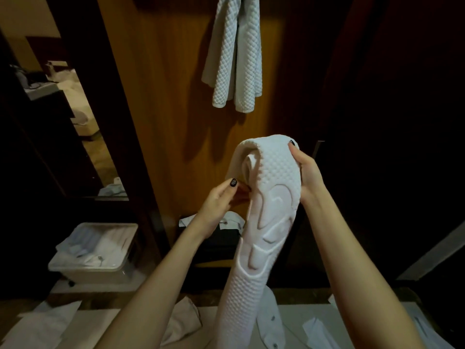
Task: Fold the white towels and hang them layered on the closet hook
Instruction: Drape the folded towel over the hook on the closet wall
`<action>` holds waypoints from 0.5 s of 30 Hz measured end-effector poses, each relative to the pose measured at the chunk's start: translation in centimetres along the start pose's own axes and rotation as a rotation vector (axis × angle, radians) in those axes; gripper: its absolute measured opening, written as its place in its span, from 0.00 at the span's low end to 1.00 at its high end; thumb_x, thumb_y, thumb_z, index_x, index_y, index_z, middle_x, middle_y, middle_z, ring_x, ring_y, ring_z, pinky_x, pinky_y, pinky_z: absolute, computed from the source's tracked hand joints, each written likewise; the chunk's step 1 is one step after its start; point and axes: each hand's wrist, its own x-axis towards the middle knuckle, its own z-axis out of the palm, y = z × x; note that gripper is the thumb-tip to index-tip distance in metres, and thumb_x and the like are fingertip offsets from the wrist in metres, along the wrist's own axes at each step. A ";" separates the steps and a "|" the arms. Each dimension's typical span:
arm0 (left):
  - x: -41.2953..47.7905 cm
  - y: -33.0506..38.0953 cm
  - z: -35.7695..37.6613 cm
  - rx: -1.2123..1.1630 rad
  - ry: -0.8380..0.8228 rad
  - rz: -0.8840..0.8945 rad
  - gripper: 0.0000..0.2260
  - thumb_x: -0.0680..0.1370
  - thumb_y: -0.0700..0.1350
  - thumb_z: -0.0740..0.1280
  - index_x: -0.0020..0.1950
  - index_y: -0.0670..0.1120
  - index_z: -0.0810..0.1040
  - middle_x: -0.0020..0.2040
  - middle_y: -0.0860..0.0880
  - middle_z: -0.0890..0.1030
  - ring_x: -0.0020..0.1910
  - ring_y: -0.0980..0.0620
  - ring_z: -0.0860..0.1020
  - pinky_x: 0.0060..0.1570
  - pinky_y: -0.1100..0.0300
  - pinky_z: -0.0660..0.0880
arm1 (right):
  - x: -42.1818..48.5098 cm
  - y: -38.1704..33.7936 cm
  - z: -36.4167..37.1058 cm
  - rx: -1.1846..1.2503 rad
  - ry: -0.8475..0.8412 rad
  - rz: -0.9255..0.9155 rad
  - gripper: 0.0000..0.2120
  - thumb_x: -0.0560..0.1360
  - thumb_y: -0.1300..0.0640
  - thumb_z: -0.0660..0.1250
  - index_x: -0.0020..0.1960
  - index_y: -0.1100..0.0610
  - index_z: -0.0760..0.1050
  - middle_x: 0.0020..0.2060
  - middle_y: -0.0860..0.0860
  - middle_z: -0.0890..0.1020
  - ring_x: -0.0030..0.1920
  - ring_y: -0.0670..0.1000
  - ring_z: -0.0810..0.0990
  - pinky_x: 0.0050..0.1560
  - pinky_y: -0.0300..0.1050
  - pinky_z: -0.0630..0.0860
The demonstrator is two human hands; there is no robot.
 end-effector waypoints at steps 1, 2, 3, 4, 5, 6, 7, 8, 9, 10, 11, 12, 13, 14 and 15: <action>0.0 -0.1 0.1 0.009 -0.014 0.002 0.13 0.80 0.57 0.60 0.50 0.55 0.83 0.51 0.52 0.84 0.54 0.53 0.81 0.54 0.61 0.76 | 0.1 0.0 -0.1 0.006 -0.005 0.002 0.17 0.74 0.50 0.68 0.55 0.62 0.83 0.53 0.59 0.84 0.52 0.58 0.84 0.48 0.52 0.82; 0.0 -0.2 0.3 0.022 -0.022 0.007 0.12 0.79 0.58 0.60 0.52 0.56 0.82 0.53 0.52 0.83 0.57 0.52 0.80 0.57 0.58 0.76 | 0.2 0.0 -0.2 0.011 -0.010 0.004 0.17 0.73 0.50 0.69 0.54 0.62 0.84 0.53 0.59 0.84 0.52 0.58 0.84 0.48 0.51 0.82; 0.1 -0.3 0.4 0.032 -0.030 0.013 0.13 0.79 0.59 0.61 0.54 0.56 0.81 0.56 0.51 0.83 0.59 0.51 0.79 0.61 0.54 0.75 | 0.3 0.1 -0.2 0.019 -0.013 0.002 0.16 0.74 0.50 0.68 0.53 0.62 0.84 0.53 0.58 0.85 0.52 0.57 0.85 0.47 0.50 0.82; 0.2 -0.6 0.6 0.029 -0.044 0.013 0.14 0.79 0.60 0.61 0.57 0.56 0.79 0.58 0.50 0.82 0.61 0.50 0.78 0.64 0.51 0.74 | 0.5 0.1 -0.3 0.027 -0.017 -0.005 0.16 0.75 0.50 0.68 0.53 0.62 0.84 0.52 0.58 0.85 0.51 0.56 0.85 0.46 0.49 0.82; 0.2 -0.8 0.9 0.025 -0.062 0.010 0.15 0.79 0.60 0.61 0.60 0.56 0.78 0.60 0.50 0.81 0.63 0.49 0.78 0.66 0.48 0.72 | 0.6 0.0 -0.4 0.030 -0.025 -0.010 0.16 0.76 0.51 0.67 0.54 0.62 0.83 0.51 0.57 0.85 0.50 0.56 0.85 0.45 0.48 0.82; 0.1 -0.9 1.2 0.023 -0.077 0.009 0.15 0.78 0.61 0.61 0.60 0.57 0.78 0.61 0.49 0.81 0.63 0.49 0.77 0.66 0.47 0.72 | 0.7 -0.1 -0.4 0.021 -0.033 -0.013 0.16 0.77 0.50 0.66 0.57 0.62 0.81 0.50 0.57 0.85 0.49 0.55 0.85 0.44 0.48 0.82; 0.1 -1.1 1.4 0.026 -0.082 0.010 0.16 0.77 0.64 0.62 0.58 0.59 0.79 0.60 0.50 0.81 0.63 0.49 0.77 0.66 0.48 0.72 | 0.7 -0.2 -0.5 0.003 -0.039 -0.012 0.16 0.78 0.50 0.65 0.58 0.61 0.80 0.49 0.56 0.85 0.49 0.55 0.85 0.44 0.47 0.82; 0.0 -1.2 1.5 0.027 -0.079 0.018 0.17 0.75 0.67 0.62 0.55 0.60 0.80 0.57 0.51 0.81 0.61 0.49 0.78 0.65 0.48 0.72 | 0.7 -0.4 -0.6 -0.014 -0.040 -0.011 0.16 0.79 0.50 0.64 0.57 0.61 0.80 0.49 0.56 0.85 0.48 0.54 0.86 0.44 0.47 0.82; -0.1 -1.2 1.5 0.026 -0.073 0.024 0.18 0.74 0.70 0.62 0.51 0.60 0.80 0.53 0.52 0.81 0.57 0.50 0.78 0.62 0.49 0.72 | 0.7 -0.6 -0.6 -0.020 -0.037 -0.009 0.16 0.79 0.49 0.64 0.55 0.60 0.81 0.48 0.56 0.85 0.47 0.53 0.86 0.44 0.46 0.82; -0.2 -1.2 1.6 0.018 -0.069 0.021 0.19 0.73 0.71 0.61 0.48 0.59 0.79 0.50 0.53 0.81 0.54 0.50 0.78 0.59 0.50 0.73 | 0.7 -0.7 -0.6 -0.013 -0.036 -0.005 0.16 0.79 0.49 0.63 0.54 0.60 0.82 0.48 0.55 0.85 0.47 0.53 0.86 0.44 0.46 0.83; -0.4 -1.3 1.7 0.019 -0.071 0.019 0.19 0.73 0.72 0.60 0.46 0.59 0.79 0.47 0.53 0.80 0.51 0.50 0.78 0.56 0.52 0.74 | 0.7 -0.9 -0.6 -0.003 -0.039 -0.001 0.17 0.79 0.48 0.63 0.54 0.60 0.82 0.48 0.55 0.85 0.46 0.52 0.85 0.45 0.45 0.83; -0.6 -1.4 2.0 0.028 -0.082 0.026 0.18 0.73 0.71 0.59 0.46 0.59 0.78 0.47 0.52 0.80 0.49 0.50 0.78 0.54 0.53 0.74 | 0.7 -1.1 -0.5 0.000 -0.044 0.002 0.18 0.79 0.48 0.62 0.56 0.61 0.81 0.48 0.55 0.84 0.47 0.52 0.85 0.46 0.45 0.83; -0.8 -1.5 2.4 0.046 -0.097 0.036 0.17 0.75 0.69 0.59 0.47 0.59 0.77 0.47 0.51 0.79 0.49 0.50 0.78 0.52 0.55 0.75 | 0.7 -1.3 -0.4 -0.005 -0.049 0.002 0.20 0.79 0.47 0.62 0.60 0.61 0.78 0.50 0.55 0.83 0.48 0.52 0.84 0.48 0.45 0.82; -0.9 -1.7 2.8 0.062 -0.103 0.044 0.16 0.76 0.67 0.58 0.48 0.58 0.76 0.48 0.49 0.79 0.49 0.49 0.78 0.51 0.55 0.75 | 0.7 -1.5 -0.3 -0.012 -0.052 -0.001 0.22 0.79 0.46 0.62 0.63 0.61 0.75 0.51 0.55 0.82 0.49 0.52 0.83 0.50 0.45 0.81; -1.0 -1.8 3.3 0.062 -0.082 0.054 0.16 0.78 0.64 0.57 0.50 0.55 0.76 0.49 0.46 0.78 0.50 0.47 0.77 0.52 0.53 0.75 | 0.7 -1.7 -0.2 -0.013 -0.059 -0.007 0.23 0.78 0.46 0.63 0.65 0.61 0.74 0.52 0.55 0.82 0.50 0.52 0.83 0.51 0.45 0.80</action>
